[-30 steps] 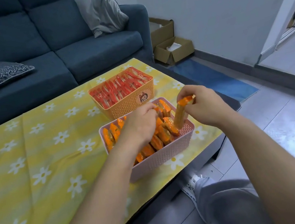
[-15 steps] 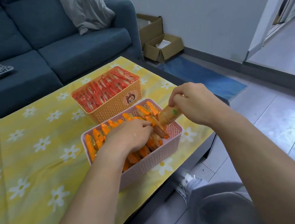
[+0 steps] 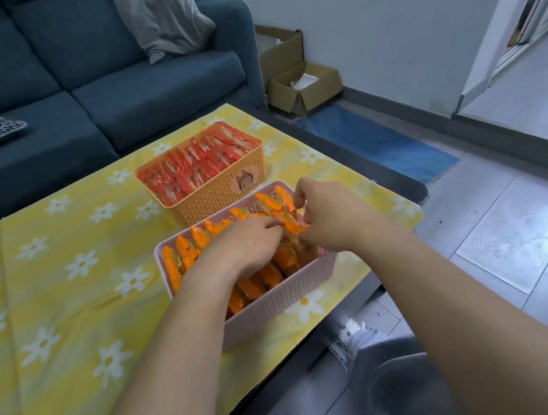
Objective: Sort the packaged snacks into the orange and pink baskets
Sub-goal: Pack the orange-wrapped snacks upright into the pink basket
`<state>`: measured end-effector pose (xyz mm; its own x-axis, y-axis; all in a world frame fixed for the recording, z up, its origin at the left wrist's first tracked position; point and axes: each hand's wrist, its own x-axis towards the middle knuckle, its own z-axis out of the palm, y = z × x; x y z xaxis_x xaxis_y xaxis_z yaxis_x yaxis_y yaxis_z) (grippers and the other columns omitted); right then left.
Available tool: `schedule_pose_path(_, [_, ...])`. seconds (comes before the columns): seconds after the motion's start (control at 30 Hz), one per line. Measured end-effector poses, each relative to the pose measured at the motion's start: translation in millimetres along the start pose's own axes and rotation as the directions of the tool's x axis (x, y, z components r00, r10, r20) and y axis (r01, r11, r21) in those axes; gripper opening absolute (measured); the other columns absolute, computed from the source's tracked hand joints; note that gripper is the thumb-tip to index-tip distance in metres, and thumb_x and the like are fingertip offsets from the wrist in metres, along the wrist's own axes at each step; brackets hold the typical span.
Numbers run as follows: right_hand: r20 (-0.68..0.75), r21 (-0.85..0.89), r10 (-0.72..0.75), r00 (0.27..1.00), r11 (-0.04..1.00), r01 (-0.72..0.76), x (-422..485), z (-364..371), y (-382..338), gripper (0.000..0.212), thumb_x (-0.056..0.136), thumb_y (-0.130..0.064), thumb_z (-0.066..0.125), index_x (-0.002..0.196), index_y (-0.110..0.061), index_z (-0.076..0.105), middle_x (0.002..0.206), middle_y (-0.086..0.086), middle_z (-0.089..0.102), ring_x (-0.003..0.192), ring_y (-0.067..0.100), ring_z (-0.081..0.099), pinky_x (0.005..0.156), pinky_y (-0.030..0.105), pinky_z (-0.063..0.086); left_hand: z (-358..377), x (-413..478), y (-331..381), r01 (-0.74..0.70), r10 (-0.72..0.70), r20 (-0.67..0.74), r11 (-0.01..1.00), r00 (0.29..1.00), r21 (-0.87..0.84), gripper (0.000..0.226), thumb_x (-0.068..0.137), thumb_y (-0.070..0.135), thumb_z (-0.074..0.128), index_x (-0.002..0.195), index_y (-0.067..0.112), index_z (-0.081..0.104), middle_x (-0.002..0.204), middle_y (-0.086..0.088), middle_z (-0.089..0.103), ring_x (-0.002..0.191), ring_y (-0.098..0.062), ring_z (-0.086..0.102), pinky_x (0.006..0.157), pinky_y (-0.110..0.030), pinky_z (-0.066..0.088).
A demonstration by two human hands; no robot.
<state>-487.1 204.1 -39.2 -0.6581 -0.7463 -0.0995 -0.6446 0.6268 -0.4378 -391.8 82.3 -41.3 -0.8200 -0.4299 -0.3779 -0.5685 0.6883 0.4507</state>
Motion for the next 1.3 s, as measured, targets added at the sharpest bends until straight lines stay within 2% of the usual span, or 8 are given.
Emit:
schedule_pose_path(0.1, [-0.006, -0.046, 0.019, 1.0, 0.999, -0.019, 2, 7, -1, 0.017, 0.082, -0.005, 0.069, 0.082, -0.019, 0.06, 0.088, 0.005, 0.067, 0.08, 0.024, 0.064, 0.058, 0.029, 0.051, -7, -5, -2, -0.055, 0.035, -0.111, 0.982, 0.993, -0.181, 0.034, 0.1, 0.031, 0.042, 0.121, 0.032, 0.069, 0.126, 0.001, 0.064, 0.115, -0.022, 0.056, 0.095, -0.038, 0.044])
schedule_pose_path(0.2, [0.038, -0.05, -0.009, 0.999, 0.999, 0.011, 2, 10, -2, 0.014, 0.084, -0.009, 0.067, 0.073, -0.017, 0.067, 0.081, 0.006, 0.071, 0.078, 0.023, 0.068, 0.062, 0.032, 0.057, -17, -10, 0, -0.116, -0.002, -0.284, 0.91, 0.959, -0.398, 0.025, 0.095, 0.031, 0.047, 0.094, 0.022, 0.07, 0.09, 0.001, 0.066, 0.084, -0.025, 0.058, 0.075, -0.04, 0.047])
schedule_pose_path(0.43, [-0.185, 0.327, 0.057, 0.981, 0.945, 0.007, -7, -20, 9, 0.022, 0.1, -0.022, 0.052, 0.1, -0.017, 0.074, 0.087, -0.001, 0.074, 0.08, 0.018, 0.071, 0.075, 0.04, 0.062, -22, -19, 11, -0.168, -0.052, -0.267, 0.659, 0.962, -0.733, 0.022, 0.096, 0.018, 0.055, 0.109, 0.018, 0.072, 0.09, -0.006, 0.068, 0.077, -0.02, 0.064, 0.065, -0.034, 0.059])
schedule_pose_path(0.53, [-0.045, 0.615, 0.021, 0.999, 0.788, 0.012, -10, -32, 8, 0.028, 0.101, -0.031, 0.052, 0.126, -0.032, 0.064, 0.105, -0.009, 0.07, 0.094, 0.014, 0.07, 0.082, 0.037, 0.062, -18, -18, 12, -0.201, -0.018, -0.269, 0.619, 0.963, -0.76, 0.027, 0.092, 0.014, 0.068, 0.117, 0.023, 0.068, 0.102, -0.005, 0.074, 0.083, -0.018, 0.075, 0.071, -0.033, 0.064])
schedule_pose_path(0.73, [-0.009, 0.514, -0.148, 0.989, 0.848, 0.131, -10, -30, 18, 0.046, 0.099, -0.038, 0.061, 0.142, -0.046, 0.048, 0.114, -0.011, 0.061, 0.092, 0.01, 0.068, 0.076, 0.022, 0.056, -6, -17, 17, -0.212, -0.045, -0.261, 0.46, 0.964, -0.862, 0.047, 0.082, 0.015, 0.081, 0.125, 0.013, 0.061, 0.112, -0.009, 0.073, 0.09, -0.022, 0.076, 0.079, -0.033, 0.063])
schedule_pose_path(0.87, [-0.042, 0.538, -0.141, 0.989, 0.831, 0.141, -11, -32, 26, 0.032, 0.101, -0.023, 0.059, 0.128, -0.041, 0.061, 0.119, -0.005, 0.061, 0.097, 0.018, 0.068, 0.081, 0.035, 0.061, -2, -14, 20, -0.216, -0.022, -0.24, 0.359, 0.971, -0.908, 0.027, 0.096, 0.019, 0.066, 0.123, 0.012, 0.062, 0.111, -0.009, 0.075, 0.094, -0.021, 0.076, 0.081, -0.032, 0.062])
schedule_pose_path(1.03, [-0.181, 0.702, 0.061, 0.982, 0.708, 0.085, -8, -37, 38, 0.025, 0.101, -0.013, 0.057, 0.119, -0.03, 0.06, 0.116, 0.0, 0.062, 0.099, 0.02, 0.067, 0.076, 0.035, 0.058, 11, -10, 14, -0.375, 0.219, -0.461, 0.884, 0.86, -0.28, 0.033, 0.095, 0.005, 0.053, 0.112, 0.028, 0.068, 0.112, 0.011, 0.071, 0.102, -0.005, 0.064, 0.089, -0.026, 0.052])
schedule_pose_path(1.3, [-0.268, 0.705, 0.261, 0.927, 0.709, 0.004, -7, -33, 44, 0.019, 0.093, -0.013, 0.06, 0.107, -0.024, 0.056, 0.104, -0.001, 0.064, 0.091, 0.019, 0.07, 0.07, 0.037, 0.063, 30, -11, 13, -0.308, 0.364, -0.319, 0.927, 0.875, 0.214, 0.041, 0.09, 0.032, 0.068, 0.128, 0.039, 0.055, 0.113, 0.015, 0.063, 0.109, -0.017, 0.05, 0.075, -0.031, 0.04])
